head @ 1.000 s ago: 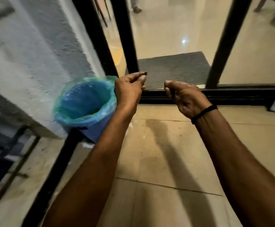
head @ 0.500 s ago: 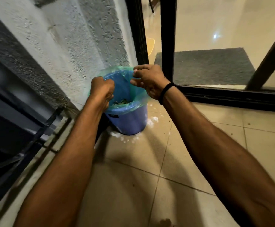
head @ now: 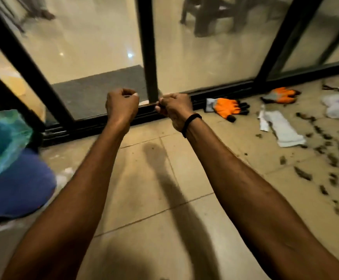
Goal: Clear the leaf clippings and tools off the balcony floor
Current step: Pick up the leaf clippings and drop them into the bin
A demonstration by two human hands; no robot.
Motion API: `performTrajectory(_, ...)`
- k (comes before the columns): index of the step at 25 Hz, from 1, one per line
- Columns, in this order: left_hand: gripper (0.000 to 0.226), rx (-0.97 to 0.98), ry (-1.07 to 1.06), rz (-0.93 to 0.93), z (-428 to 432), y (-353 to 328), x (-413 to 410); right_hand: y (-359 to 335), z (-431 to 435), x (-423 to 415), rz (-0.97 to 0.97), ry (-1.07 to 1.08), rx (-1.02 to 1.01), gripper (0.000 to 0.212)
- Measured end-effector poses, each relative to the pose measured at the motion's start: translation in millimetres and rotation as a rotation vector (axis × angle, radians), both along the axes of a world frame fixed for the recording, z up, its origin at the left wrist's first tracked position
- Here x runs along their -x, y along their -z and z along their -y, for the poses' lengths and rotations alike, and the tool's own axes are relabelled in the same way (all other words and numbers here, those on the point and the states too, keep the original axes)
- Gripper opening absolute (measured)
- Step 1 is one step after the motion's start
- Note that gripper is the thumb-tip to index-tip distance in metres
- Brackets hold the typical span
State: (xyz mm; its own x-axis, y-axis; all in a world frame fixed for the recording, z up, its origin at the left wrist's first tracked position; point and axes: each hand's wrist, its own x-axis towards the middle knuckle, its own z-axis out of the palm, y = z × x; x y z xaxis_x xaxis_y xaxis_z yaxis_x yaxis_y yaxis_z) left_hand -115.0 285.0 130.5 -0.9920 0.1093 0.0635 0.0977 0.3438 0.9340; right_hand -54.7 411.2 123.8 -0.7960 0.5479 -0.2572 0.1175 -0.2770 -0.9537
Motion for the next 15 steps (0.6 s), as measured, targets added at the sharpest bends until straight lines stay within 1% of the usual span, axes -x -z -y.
performTrajectory(3, 0.02, 0.06, 0.197, 0.012, -83, 32, -36, 33, -85, -62, 0.123, 0.223, -0.119, 0.023)
performTrajectory(5, 0.019, 0.127, 0.322, 0.013, -123, 55, -58, 66, -128, -104, 0.282, 0.395, -0.236, 0.016)
performTrajectory(6, 0.02, 0.163, 0.378, 0.013, -140, 65, -72, 83, -147, -125, 0.359, 0.46, -0.288, 0.008)
performTrajectory(7, 0.021, 0.197, 0.426, 0.013, -154, 77, -83, 98, -160, -144, 0.429, 0.494, -0.315, 0.006)
performTrajectory(9, 0.023, 0.248, 0.514, 0.003, -175, 100, -102, 128, -177, -175, 0.559, 0.509, -0.368, 0.022)
performTrajectory(10, 0.023, 0.264, 0.549, -0.001, -183, 111, -109, 139, -183, -186, 0.617, 0.492, -0.4, 0.025)
performTrajectory(11, 0.023, 0.278, 0.577, 0.001, -192, 123, -112, 151, -187, -193, 0.683, 0.458, -0.429, 0.021)
performTrajectory(12, 0.023, 0.295, 0.592, 0.01, -200, 134, -113, 162, -191, -197, 0.721, 0.409, -0.468, 0.009)
performTrajectory(14, 0.02, 0.321, 0.595, 0.039, -213, 153, -109, 183, -194, -194, 0.749, 0.328, -0.565, 0.029)
performTrajectory(15, 0.02, 0.326, 0.595, 0.043, -219, 163, -105, 191, -194, -189, 0.73, 0.309, -0.592, 0.028)
